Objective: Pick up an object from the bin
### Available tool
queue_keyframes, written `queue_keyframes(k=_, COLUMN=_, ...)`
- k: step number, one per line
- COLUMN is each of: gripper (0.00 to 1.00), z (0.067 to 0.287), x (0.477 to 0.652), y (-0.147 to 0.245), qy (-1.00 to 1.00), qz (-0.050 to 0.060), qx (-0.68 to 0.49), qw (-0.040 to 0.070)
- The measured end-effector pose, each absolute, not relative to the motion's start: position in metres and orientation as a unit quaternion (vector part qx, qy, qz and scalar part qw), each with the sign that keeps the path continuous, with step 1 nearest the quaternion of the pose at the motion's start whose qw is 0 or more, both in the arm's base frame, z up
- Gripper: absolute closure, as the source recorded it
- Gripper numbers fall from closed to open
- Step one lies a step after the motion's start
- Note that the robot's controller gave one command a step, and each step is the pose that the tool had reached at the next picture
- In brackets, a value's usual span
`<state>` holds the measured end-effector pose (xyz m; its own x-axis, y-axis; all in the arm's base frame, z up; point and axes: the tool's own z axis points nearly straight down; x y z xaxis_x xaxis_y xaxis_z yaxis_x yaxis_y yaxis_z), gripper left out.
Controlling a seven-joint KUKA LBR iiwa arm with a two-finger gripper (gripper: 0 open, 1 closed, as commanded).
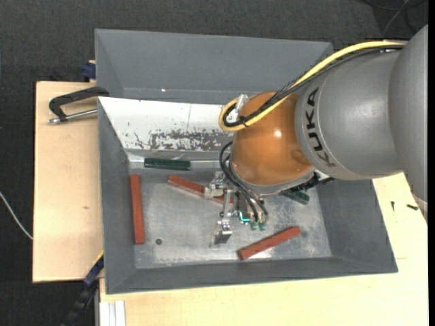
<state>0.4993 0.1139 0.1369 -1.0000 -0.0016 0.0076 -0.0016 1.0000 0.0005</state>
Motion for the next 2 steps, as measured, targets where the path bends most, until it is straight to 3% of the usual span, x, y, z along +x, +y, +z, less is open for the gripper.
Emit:
queue_keyframes(k=1, gripper=0.00, z=0.140, x=0.501, y=0.114, qy=-1.000, qz=-0.001, qx=0.000, qw=0.000)
queue_keyframes(k=2, gripper=0.00, z=0.098, x=0.543, y=0.112, qy=-1.000, qz=-0.002, qx=0.030, qw=-0.006)
